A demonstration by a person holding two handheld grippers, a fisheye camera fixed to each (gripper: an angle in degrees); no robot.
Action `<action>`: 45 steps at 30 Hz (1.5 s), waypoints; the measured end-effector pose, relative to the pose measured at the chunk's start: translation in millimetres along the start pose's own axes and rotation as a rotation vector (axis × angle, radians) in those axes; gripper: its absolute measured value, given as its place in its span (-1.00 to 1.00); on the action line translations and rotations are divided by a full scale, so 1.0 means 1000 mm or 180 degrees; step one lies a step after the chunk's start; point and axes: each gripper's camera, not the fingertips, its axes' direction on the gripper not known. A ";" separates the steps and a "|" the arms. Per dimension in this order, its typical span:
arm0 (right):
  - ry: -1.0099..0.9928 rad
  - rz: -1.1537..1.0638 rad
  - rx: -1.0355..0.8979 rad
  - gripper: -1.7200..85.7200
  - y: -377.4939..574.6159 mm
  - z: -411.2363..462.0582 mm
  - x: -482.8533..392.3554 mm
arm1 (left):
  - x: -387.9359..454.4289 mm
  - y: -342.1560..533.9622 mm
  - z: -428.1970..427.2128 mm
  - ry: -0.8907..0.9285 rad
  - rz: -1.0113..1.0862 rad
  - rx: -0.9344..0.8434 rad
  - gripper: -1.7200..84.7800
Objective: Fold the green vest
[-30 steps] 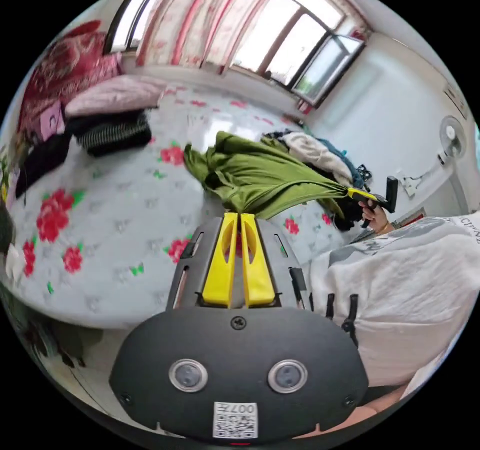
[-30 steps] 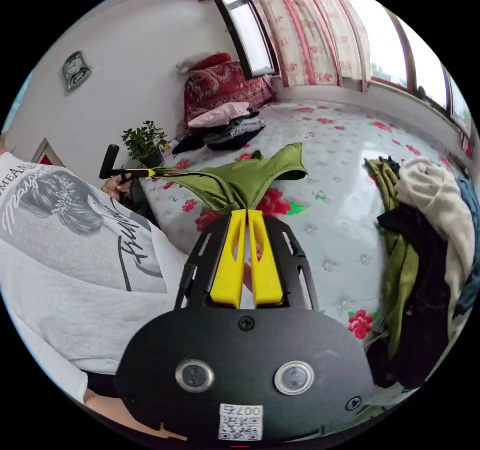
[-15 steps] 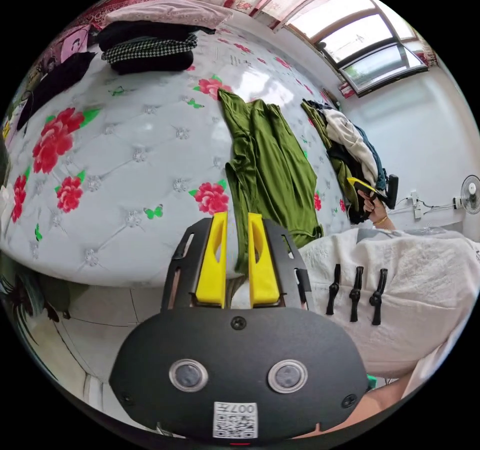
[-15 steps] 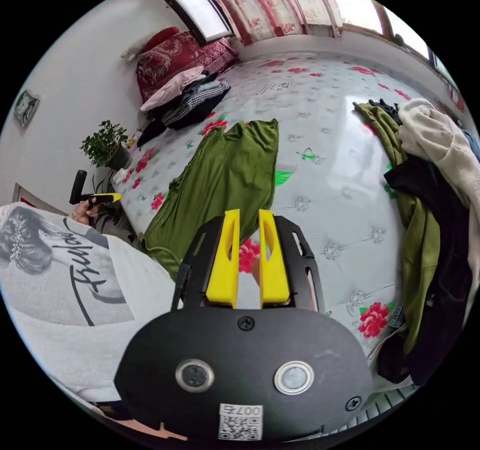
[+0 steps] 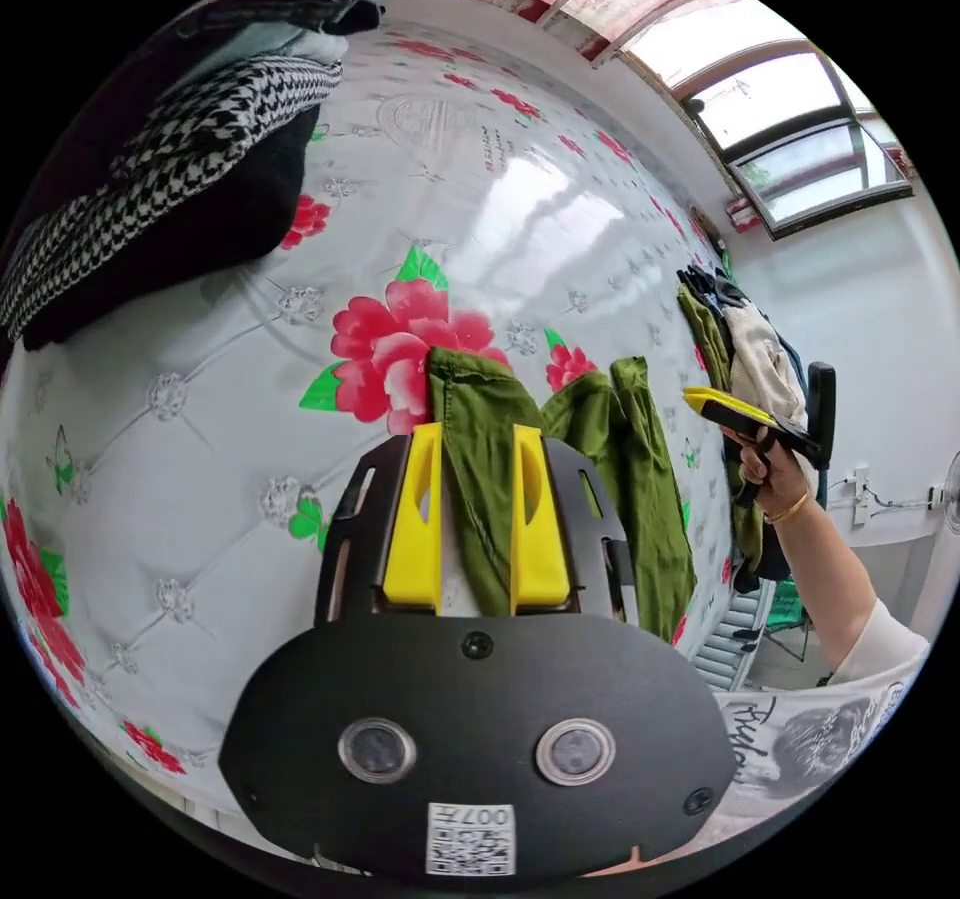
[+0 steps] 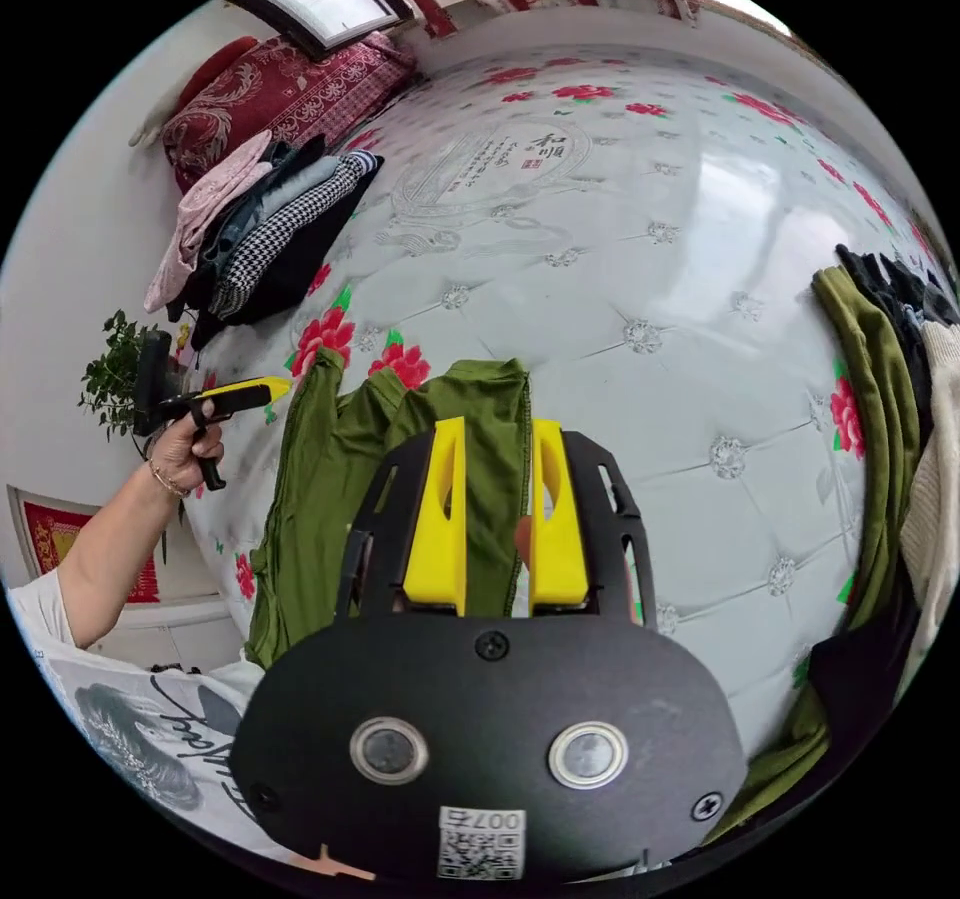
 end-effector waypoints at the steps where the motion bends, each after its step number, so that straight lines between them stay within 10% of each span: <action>1: 0.0064 0.0003 -0.0078 -0.87 -0.011 0.015 0.001 | 0.002 -0.010 0.015 -0.0114 -0.0022 -0.0099 -0.71; 6: 0.0575 -0.0133 -0.0153 -0.93 -0.020 0.054 -0.006 | 0.050 -0.006 0.025 -0.1243 0.0508 0.0078 -0.91; 11: 0.0285 -0.0171 -0.0096 -0.96 -0.004 0.026 0.005 | 0.036 0.009 0.002 -0.0581 0.0468 0.0005 -0.98; 34: -0.0367 -0.1443 0.3584 -0.97 0.304 -0.503 -0.085 | 0.100 0.345 -0.582 0.0582 0.1296 0.3612 -0.98; 45: 0.0432 -0.1364 0.2295 -0.97 0.498 -0.394 -0.100 | 0.091 0.559 -0.474 0.0392 0.1454 0.2839 -0.98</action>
